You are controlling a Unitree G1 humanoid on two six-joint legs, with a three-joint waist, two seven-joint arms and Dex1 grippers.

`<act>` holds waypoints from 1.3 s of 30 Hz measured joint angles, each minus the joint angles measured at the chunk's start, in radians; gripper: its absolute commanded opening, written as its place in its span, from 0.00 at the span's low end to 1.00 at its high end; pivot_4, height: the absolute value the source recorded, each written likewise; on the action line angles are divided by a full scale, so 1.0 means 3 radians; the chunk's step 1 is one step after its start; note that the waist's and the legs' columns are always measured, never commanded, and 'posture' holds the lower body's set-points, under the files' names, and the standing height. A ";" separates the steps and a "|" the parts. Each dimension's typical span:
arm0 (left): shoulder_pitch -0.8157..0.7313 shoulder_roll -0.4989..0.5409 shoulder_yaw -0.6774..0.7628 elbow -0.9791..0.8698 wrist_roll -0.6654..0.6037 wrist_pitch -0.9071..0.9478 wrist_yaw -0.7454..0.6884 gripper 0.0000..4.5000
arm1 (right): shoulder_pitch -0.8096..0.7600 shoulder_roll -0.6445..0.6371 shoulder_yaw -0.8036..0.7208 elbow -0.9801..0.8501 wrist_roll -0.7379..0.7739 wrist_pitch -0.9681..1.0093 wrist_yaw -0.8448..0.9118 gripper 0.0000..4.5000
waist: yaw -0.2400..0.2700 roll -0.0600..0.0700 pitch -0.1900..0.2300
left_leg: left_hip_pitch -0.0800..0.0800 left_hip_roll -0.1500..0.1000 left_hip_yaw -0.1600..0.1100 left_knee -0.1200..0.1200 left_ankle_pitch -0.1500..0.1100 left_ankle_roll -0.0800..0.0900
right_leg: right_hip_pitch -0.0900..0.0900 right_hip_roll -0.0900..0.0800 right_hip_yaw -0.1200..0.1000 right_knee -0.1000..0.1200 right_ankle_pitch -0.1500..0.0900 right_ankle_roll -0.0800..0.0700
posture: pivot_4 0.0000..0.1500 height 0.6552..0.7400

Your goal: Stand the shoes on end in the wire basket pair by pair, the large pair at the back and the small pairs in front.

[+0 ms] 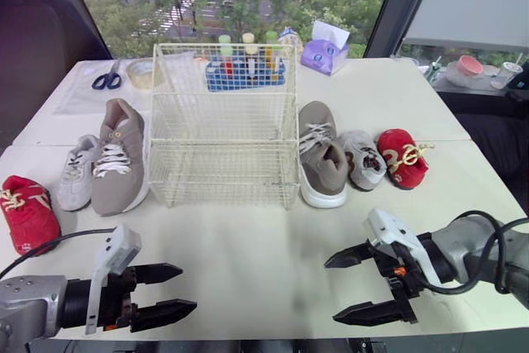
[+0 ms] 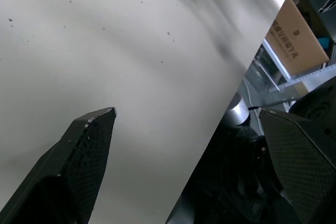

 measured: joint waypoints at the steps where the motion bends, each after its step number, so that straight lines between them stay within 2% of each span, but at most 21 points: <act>1: -0.0006 0.0000 0.0000 0.0000 -0.0001 0.0000 0.0007 0.99 | -0.0008 0.0021 0.0002 0.0000 -0.0002 -0.0006 -0.0008 1.00 | 0.0000 0.0000 0.0000 | 0.0000 0.0000 0.0000 0.0000 0.0000 0.0000 | 0.0000 0.0000 0.0000 0.0000 0.0000 0.0000 | 1.00 1.00; 9: -0.0016 -0.0050 0.0001 -0.0001 -0.0041 0.0034 0.0117 0.99 | -0.0146 0.0066 0.0173 0.0017 -0.0357 -0.0181 -0.0053 1.00 | -0.0001 0.0000 0.0000 | 0.0000 0.0000 0.0001 0.0001 0.0000 0.0000 | 0.0000 0.0000 0.0000 0.0001 0.0000 0.0000 | 1.00 1.00; 16: -0.0023 -0.0119 -0.0002 -0.0005 -0.0028 0.0057 0.0276 0.99 | -0.0214 0.0168 0.0365 0.0269 -0.0735 -0.0426 -0.0041 1.00 | 0.0000 -0.0002 -0.0002 | 0.0001 0.0000 0.0002 0.0002 0.0000 0.0000 | 0.0001 0.0000 0.0000 0.0002 0.0001 -0.0001 | 1.00 1.00; 27: 0.0014 -0.0135 -0.0111 -0.0003 0.0149 0.0010 0.0278 0.99 | -0.0390 0.0131 0.0389 0.0313 -0.0839 -0.0412 0.0063 1.00 | 0.0001 -0.0004 -0.0004 | 0.0002 0.0000 0.0003 0.0003 0.0001 -0.0001 | 0.0002 0.0001 0.0001 0.0005 0.0001 -0.0002 | 1.00 1.00; 30: -0.0309 0.0345 -0.0250 0.0151 0.0480 -0.0113 0.0066 0.99 | -0.1507 0.0143 0.0414 0.0521 -0.0591 -0.0241 0.0453 1.00 | -0.0013 0.0001 0.0002 | 0.0002 0.0013 0.0018 0.0007 0.0006 -0.0007 | -0.0005 0.0002 -0.0004 0.0006 0.0019 -0.0006 | 1.00 1.00; 32: -0.0597 0.0569 -0.0200 0.0212 0.0516 -0.0140 -0.0050 0.99 | -0.2072 0.0190 0.0444 0.0653 -0.0587 -0.0228 0.0628 1.00 | -0.0012 -0.0004 -0.0001 | 0.0006 0.0022 0.0022 0.0007 0.0006 -0.0008 | -0.0005 0.0003 -0.0015 0.0005 0.0021 -0.0005 | 1.00 1.00; 35: -0.1080 0.0771 0.0056 0.0333 0.0195 -0.0015 -0.0267 0.99 | -0.2887 0.0557 0.0785 0.1033 -0.0784 -0.0288 0.0833 1.00 | -0.0050 -0.0010 -0.0002 | 0.0004 0.0023 0.0022 0.0003 0.0006 -0.0008 | -0.0020 0.0003 -0.0019 0.0003 0.0022 -0.0004 | 1.00 1.00; 39: -0.1483 0.0881 0.0401 0.0429 -0.0213 0.0138 -0.0351 0.99 | -0.3401 0.1039 0.1226 0.1444 -0.1128 -0.0370 0.0904 1.00 | -0.0115 -0.0010 -0.0002 | 0.0001 0.0016 0.0029 0.0001 0.0013 -0.0020 | -0.0018 -0.0001 -0.0013 0.0011 0.0033 0.0016 | 1.00 1.00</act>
